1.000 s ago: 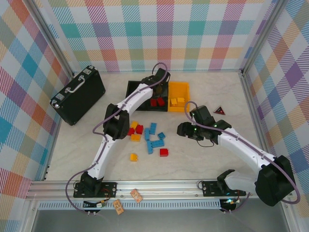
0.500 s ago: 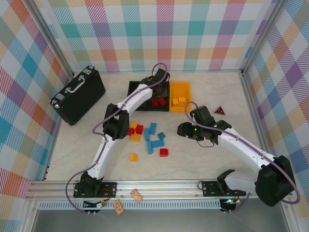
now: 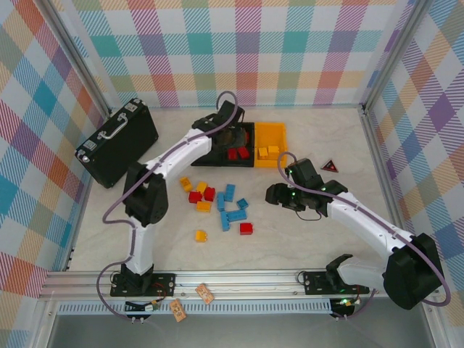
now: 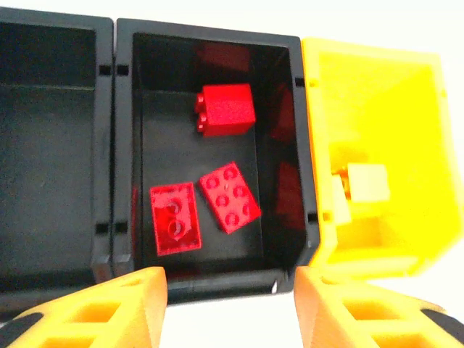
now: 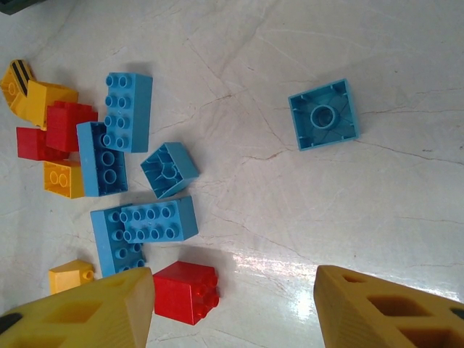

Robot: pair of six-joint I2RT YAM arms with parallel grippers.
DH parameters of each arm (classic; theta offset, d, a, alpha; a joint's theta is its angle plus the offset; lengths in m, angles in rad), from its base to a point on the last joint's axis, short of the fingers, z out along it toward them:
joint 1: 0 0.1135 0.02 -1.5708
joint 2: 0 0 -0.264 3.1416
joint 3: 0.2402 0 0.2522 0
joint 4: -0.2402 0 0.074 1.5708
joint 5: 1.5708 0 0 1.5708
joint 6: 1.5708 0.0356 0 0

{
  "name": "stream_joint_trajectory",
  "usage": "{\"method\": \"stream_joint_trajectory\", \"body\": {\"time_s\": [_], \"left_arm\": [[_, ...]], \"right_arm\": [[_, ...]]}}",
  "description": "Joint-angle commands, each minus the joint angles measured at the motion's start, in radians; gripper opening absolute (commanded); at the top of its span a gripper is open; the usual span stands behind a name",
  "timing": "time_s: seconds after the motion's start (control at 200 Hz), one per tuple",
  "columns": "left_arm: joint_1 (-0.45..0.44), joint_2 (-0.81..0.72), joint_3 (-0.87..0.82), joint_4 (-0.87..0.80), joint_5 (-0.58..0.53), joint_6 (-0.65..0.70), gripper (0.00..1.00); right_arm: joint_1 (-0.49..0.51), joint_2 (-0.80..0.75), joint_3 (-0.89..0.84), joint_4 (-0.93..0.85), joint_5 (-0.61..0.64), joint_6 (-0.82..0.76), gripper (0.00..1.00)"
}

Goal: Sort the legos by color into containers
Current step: Pick up the lego from the center of the table.

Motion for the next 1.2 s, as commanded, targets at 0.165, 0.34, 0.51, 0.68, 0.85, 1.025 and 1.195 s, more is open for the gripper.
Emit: {"method": "stream_joint_trajectory", "body": {"time_s": [0.165, 0.34, 0.51, 0.68, 0.85, 1.025, 1.195], "left_arm": [[-0.004, -0.251, -0.321, 0.009, -0.002, -0.016, 0.5], [-0.002, -0.386, -0.496, -0.031, -0.034, -0.001, 0.5], [0.004, -0.492, -0.645, -0.044, -0.044, -0.014, 0.54], [0.009, -0.556, -0.737, -0.054, -0.045, -0.022, 0.54], [0.019, -0.58, -0.798, -0.056, -0.051, -0.023, 0.59], [0.044, -0.546, -0.854, -0.03, -0.045, -0.023, 0.62], [0.062, -0.505, -0.876, 0.019, -0.016, -0.017, 0.63]], "right_arm": [[0.011, 0.021, 0.042, 0.01, -0.046, -0.027, 0.61], [0.053, 0.054, 0.057, 0.021, -0.068, -0.045, 0.61], [0.101, 0.094, 0.079, 0.047, -0.08, -0.065, 0.63], [0.153, 0.126, 0.089, 0.123, -0.116, -0.068, 0.65], [0.19, 0.174, 0.122, 0.139, -0.115, -0.068, 0.65], [0.204, 0.186, 0.121, 0.144, -0.114, -0.065, 0.65], [0.206, 0.18, 0.114, 0.132, -0.1, -0.06, 0.65]]}}
